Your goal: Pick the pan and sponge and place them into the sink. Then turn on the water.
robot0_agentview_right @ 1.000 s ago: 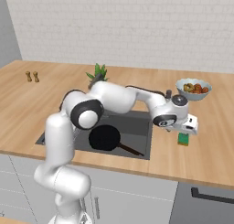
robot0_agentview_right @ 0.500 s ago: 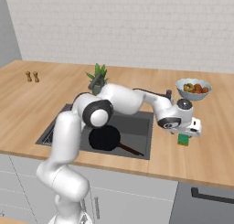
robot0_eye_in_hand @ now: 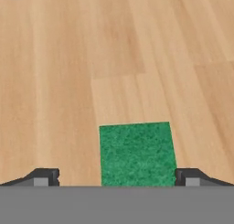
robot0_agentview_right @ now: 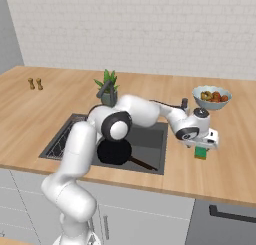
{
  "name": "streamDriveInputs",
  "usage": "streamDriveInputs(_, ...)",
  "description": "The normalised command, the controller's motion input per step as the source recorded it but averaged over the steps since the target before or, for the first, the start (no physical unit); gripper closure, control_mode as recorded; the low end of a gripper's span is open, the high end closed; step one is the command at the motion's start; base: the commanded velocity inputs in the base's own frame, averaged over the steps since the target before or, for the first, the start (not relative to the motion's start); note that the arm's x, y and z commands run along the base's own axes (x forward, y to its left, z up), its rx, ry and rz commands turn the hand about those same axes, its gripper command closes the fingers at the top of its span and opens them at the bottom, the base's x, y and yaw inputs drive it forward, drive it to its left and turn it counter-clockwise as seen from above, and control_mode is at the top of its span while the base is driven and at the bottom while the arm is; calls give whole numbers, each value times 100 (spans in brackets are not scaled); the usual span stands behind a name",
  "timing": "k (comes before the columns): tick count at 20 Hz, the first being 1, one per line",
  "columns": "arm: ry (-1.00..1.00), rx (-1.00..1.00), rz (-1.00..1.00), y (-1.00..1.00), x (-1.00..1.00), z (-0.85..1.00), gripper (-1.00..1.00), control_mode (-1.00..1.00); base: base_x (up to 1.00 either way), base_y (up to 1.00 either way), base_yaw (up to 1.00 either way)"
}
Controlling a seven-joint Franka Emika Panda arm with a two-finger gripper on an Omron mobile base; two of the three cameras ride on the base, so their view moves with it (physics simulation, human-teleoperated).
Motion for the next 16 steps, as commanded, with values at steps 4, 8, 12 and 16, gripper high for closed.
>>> streamDriveInputs(4, 1, 0, 1, -25, 26, -12, -100, -100, 0, 0, 0)
streamDriveInputs(8, 0, 0, 2, -27, 12, -6, -100, -100, 0, 0, 0)
streamDriveInputs(12, 0, 0, 2, -16, 0, -16, -100, -100, 0, 0, 0)
streamDriveInputs(16, 0, 0, 3, -3, -13, -33, -100, -100, 0, 0, 0)
